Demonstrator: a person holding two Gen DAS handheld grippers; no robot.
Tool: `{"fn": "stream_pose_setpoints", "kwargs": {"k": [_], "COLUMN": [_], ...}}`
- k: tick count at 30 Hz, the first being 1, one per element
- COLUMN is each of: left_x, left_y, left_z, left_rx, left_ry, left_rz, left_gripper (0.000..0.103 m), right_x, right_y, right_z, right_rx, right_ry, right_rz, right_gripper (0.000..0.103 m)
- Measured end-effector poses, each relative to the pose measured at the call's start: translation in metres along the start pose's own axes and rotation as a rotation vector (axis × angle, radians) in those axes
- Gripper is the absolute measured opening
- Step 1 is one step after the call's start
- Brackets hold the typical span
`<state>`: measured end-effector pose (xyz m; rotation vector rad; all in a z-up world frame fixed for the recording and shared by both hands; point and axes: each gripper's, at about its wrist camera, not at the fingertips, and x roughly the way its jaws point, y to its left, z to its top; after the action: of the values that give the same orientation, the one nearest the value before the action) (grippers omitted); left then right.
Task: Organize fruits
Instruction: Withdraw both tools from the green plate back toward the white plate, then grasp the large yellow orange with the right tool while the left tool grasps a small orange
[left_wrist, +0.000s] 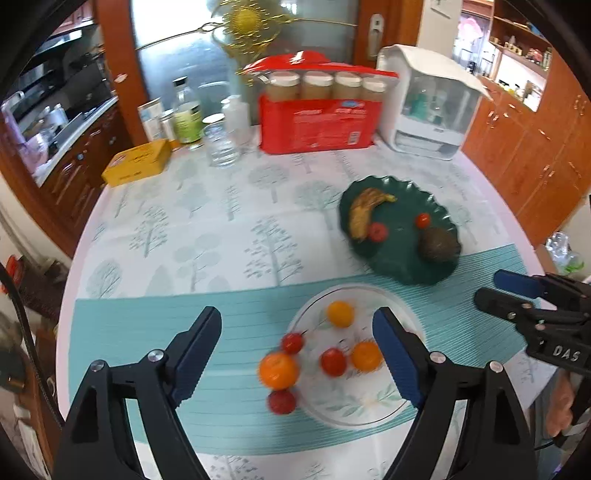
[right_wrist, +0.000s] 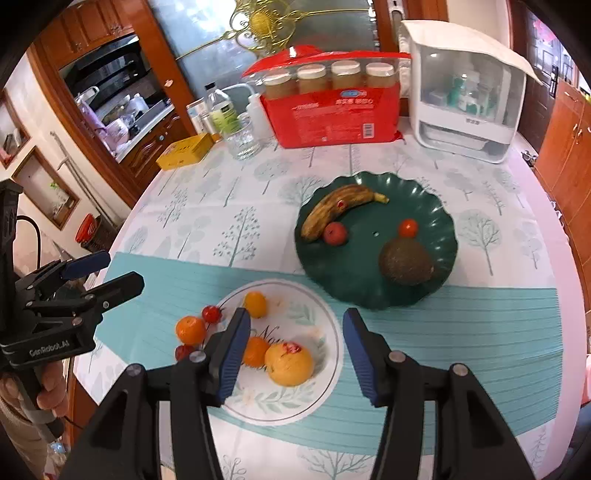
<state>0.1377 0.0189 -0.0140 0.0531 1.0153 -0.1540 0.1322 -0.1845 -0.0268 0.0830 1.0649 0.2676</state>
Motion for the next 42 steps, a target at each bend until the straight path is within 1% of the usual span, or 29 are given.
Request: {"fn": "stream_pose_setpoints", "kwargs": {"k": [4, 9, 17, 23, 28, 35, 38, 42], "left_x": [0.006, 0.022, 0.059, 0.085, 0.104, 0.126, 0.134, 0.143], "left_y": [0.015, 0.026, 0.035, 0.039, 0.038, 0.037, 0.038, 0.037], "left_z": [-0.022, -0.047, -0.073, -0.080, -0.080, -0.076, -0.075, -0.075], "left_rx": [-0.029, -0.064, -0.117, -0.144, -0.144, -0.138, -0.139, -0.128], "left_ry": [0.024, 0.065, 0.136, 0.179, 0.205, 0.241, 0.260, 0.281], "left_rz": [0.011, 0.017, 0.013, 0.009, -0.002, -0.025, -0.040, -0.057], "left_gripper": [0.083, 0.083, 0.083, 0.083, 0.083, 0.083, 0.080, 0.072], "right_x": [0.009, 0.030, 0.066, 0.090, 0.107, 0.122, 0.126, 0.130], "right_y": [0.005, 0.004, -0.003, -0.006, -0.001, 0.003, 0.005, 0.005], "right_z": [-0.010, -0.024, -0.047, -0.056, -0.063, -0.065, -0.063, -0.061], "right_rx": [-0.005, 0.006, 0.044, 0.063, 0.037, 0.011, -0.001, -0.013], "right_ry": [0.022, 0.069, 0.145, 0.190, 0.232, 0.261, 0.259, 0.253], "right_rz": [0.009, 0.004, -0.012, 0.000, 0.003, 0.000, -0.006, -0.017], "right_gripper": [0.053, 0.053, 0.053, 0.053, 0.053, 0.053, 0.053, 0.053]}}
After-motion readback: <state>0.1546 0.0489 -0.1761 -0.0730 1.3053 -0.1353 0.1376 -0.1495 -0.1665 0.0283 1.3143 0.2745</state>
